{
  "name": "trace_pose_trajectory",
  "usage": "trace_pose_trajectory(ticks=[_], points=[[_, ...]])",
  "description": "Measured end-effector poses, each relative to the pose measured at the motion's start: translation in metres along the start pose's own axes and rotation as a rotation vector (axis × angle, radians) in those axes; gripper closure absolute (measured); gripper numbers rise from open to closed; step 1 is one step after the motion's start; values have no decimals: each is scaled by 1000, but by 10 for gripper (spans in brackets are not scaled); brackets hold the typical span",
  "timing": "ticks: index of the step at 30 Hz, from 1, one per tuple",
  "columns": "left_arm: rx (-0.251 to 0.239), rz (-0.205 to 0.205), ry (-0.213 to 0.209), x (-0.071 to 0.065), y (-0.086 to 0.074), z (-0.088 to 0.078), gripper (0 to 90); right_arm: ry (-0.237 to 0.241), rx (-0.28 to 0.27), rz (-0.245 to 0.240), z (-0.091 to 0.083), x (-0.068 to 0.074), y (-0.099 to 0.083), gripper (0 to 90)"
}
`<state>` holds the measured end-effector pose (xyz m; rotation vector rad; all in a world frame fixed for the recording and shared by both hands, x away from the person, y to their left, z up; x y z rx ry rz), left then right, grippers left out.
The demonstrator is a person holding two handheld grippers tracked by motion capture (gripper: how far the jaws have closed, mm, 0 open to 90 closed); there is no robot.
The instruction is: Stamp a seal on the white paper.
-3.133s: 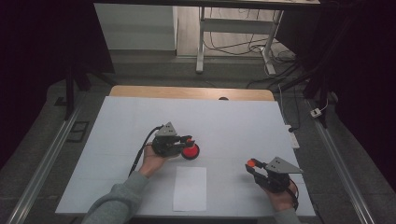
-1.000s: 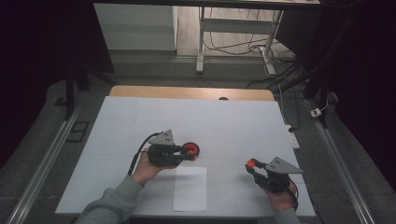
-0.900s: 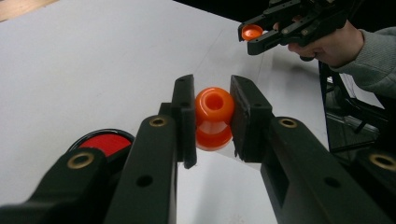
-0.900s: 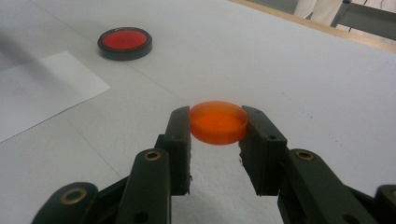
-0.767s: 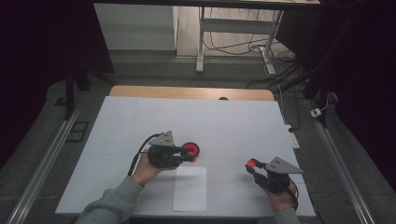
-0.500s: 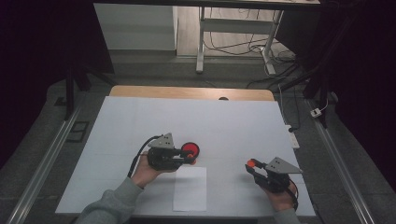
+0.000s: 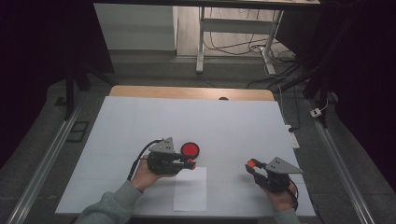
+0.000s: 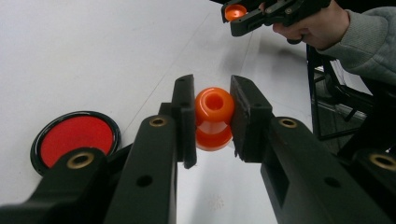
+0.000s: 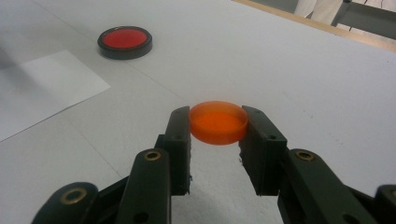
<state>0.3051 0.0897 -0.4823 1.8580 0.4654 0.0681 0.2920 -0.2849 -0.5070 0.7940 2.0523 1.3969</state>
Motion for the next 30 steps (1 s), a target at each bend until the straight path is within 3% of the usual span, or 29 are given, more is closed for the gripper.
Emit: trace_pose_trajectory(ticks=[15,30], points=[[33,-5,-20,-9,-14,-1,724,-1,2,0,0,0,0,640],[88,-9,-24,-13,-30,11,724,0,4,-1,0,0,0,640]])
Point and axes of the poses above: each handheld gripper's, and its own axes: z roughly forward along the jaws, y roughly out of its top, x roughly to its left, the point moved 1 cm from there along z, roughly forward along the jaws, and after that the axes turned 9 degrees about -x, right-handed, at the moved point
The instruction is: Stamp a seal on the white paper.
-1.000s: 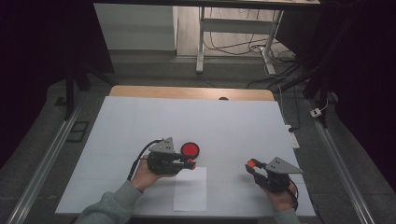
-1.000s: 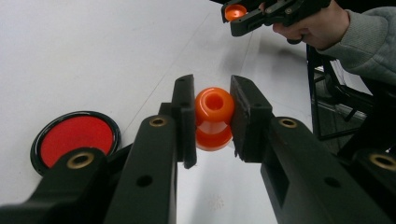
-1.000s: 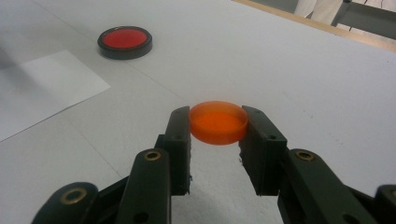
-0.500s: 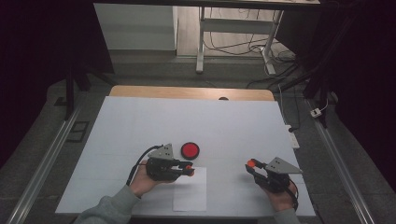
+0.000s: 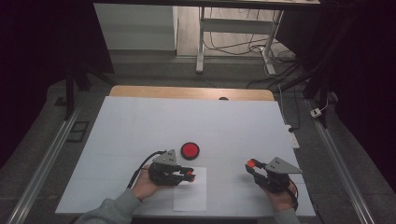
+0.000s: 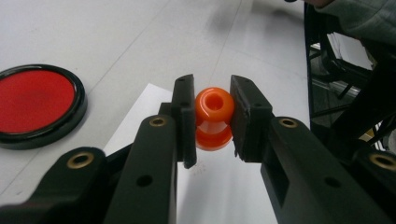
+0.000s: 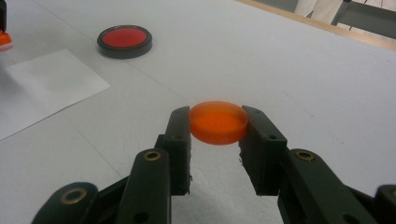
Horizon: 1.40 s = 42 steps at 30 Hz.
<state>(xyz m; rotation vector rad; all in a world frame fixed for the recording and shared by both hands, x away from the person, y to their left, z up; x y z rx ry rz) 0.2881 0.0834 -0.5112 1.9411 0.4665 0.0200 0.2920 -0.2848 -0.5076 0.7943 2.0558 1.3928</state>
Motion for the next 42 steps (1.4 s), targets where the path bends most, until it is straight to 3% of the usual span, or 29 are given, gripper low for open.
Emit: trace_pose_trajectory(ticks=[24,42], points=[[54,15,25,2,-10,8,724,2,0,1,0,0,0,640],[97,49,49,1,-15,16,725,2,2,1,1,0,0,640]])
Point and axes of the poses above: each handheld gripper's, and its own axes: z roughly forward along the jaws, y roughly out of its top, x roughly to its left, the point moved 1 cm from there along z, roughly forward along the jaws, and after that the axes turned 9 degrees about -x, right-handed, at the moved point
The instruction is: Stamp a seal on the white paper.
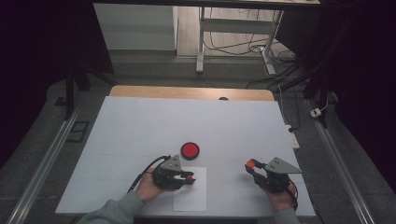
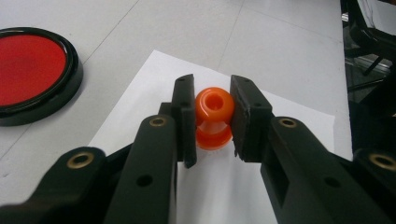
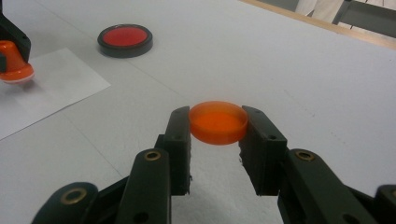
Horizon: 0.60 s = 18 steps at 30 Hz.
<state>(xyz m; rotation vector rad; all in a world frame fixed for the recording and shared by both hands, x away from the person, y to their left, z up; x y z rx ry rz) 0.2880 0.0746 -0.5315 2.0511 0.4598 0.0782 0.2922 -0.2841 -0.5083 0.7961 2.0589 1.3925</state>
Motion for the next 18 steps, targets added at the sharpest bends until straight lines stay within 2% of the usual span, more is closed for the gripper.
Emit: trace_pose_trajectory(ticks=[18], points=[[7,18,24,-1,-2,4,725,1,1,-1,0,0,0,640]])
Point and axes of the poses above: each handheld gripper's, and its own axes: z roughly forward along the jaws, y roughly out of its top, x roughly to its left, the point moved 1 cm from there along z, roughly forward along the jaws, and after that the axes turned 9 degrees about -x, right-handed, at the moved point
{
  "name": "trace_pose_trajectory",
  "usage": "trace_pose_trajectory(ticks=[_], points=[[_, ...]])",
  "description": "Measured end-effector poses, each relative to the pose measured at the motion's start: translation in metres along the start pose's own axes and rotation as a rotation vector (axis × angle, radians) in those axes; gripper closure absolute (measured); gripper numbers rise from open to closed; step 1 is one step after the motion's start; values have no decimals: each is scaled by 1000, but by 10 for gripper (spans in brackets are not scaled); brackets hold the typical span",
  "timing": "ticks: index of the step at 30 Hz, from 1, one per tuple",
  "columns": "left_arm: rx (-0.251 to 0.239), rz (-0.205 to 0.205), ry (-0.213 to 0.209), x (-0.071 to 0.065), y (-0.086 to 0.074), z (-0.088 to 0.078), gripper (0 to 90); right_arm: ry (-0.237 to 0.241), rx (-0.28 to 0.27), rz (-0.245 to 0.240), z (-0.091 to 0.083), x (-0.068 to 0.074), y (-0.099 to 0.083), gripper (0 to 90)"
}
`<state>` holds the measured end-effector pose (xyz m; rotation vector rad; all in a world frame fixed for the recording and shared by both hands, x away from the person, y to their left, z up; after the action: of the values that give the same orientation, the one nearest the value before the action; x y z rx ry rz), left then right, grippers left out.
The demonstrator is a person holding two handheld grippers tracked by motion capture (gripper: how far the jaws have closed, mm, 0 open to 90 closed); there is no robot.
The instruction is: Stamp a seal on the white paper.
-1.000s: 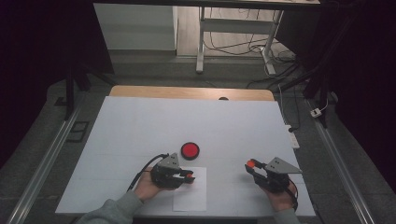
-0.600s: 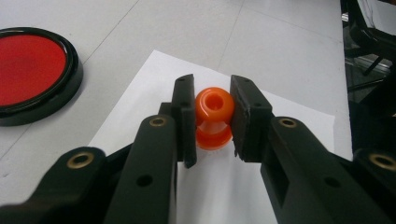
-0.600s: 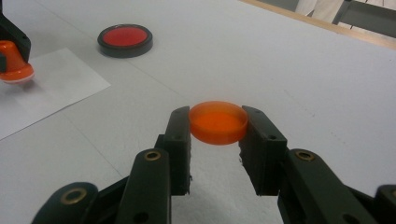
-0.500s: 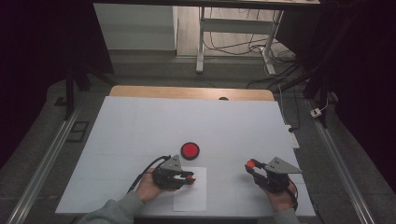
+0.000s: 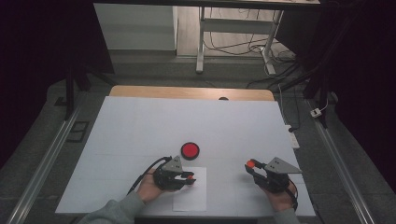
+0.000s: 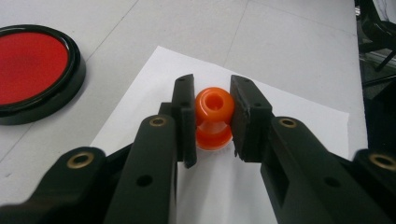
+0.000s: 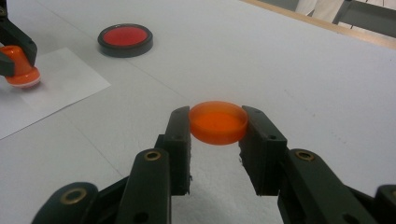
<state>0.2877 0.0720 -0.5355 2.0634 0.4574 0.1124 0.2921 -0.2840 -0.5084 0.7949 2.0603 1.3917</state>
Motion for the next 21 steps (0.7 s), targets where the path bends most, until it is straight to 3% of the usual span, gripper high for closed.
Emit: trace_pose_trajectory(ticks=[21], points=[[8,29,22,-4,-5,4,726,0,0,3,-1,0,0,640]])
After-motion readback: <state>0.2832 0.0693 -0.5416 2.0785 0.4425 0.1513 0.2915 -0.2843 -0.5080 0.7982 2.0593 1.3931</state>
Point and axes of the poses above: each handheld gripper's, and its own axes: z roughly forward along the jaws, y roughly out of its top, x roughly to its left, the point moved 1 cm from there along z, roughly forward along the jaws, and after that the axes turned 9 degrees about -x, right-handed, at the moved point
